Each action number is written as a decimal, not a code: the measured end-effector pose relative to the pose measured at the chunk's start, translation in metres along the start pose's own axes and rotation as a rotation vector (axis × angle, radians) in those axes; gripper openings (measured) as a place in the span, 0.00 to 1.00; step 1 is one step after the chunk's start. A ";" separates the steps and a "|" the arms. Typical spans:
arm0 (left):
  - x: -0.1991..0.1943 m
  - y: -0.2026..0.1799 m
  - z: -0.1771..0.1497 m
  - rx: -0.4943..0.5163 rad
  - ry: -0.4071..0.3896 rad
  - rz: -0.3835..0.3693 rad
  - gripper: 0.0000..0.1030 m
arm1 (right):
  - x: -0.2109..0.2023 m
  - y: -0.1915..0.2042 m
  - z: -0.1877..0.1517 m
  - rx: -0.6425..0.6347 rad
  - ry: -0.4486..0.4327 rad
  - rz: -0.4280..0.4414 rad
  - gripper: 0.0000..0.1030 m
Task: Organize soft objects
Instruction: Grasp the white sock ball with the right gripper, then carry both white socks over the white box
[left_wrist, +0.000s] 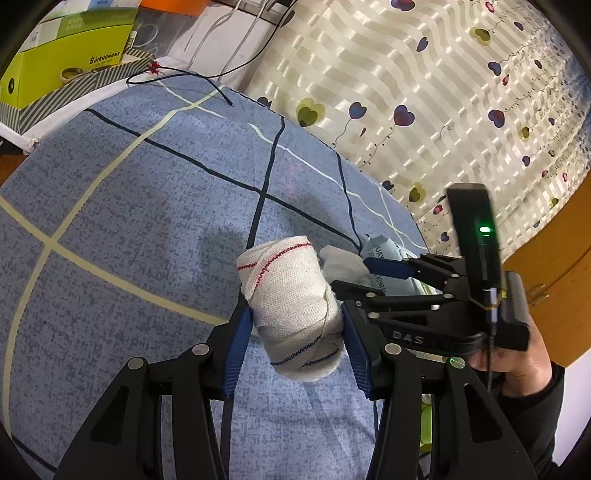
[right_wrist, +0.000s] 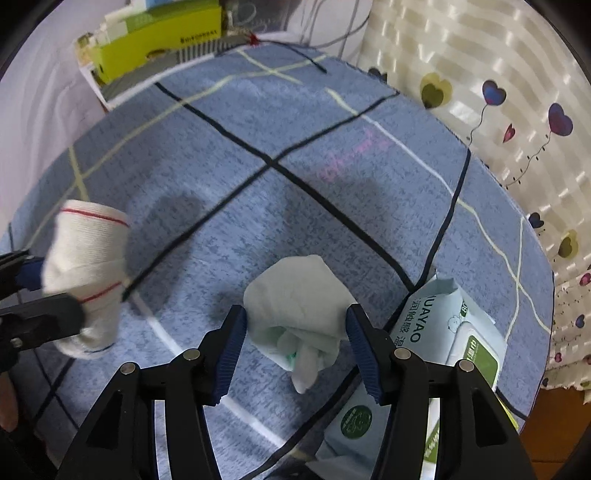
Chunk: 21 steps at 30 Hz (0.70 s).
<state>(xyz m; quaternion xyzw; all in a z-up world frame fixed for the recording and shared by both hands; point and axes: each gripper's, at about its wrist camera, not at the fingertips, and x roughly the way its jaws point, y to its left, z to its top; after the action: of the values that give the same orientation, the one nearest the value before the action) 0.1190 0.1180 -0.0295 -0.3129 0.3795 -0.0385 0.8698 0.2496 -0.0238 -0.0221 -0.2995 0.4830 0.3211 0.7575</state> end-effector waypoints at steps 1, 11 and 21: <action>0.000 0.000 0.000 0.000 0.001 0.000 0.48 | 0.002 -0.001 0.000 0.006 0.003 -0.010 0.54; -0.002 -0.007 0.000 0.013 -0.006 0.007 0.48 | -0.025 -0.004 -0.004 0.045 -0.105 -0.002 0.25; -0.028 -0.034 0.000 0.071 -0.067 0.015 0.48 | -0.098 0.003 -0.035 0.122 -0.320 0.039 0.25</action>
<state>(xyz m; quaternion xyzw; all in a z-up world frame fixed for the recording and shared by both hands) 0.1054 0.0997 0.0076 -0.2802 0.3507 -0.0350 0.8929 0.1960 -0.0678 0.0555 -0.1889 0.3806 0.3493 0.8351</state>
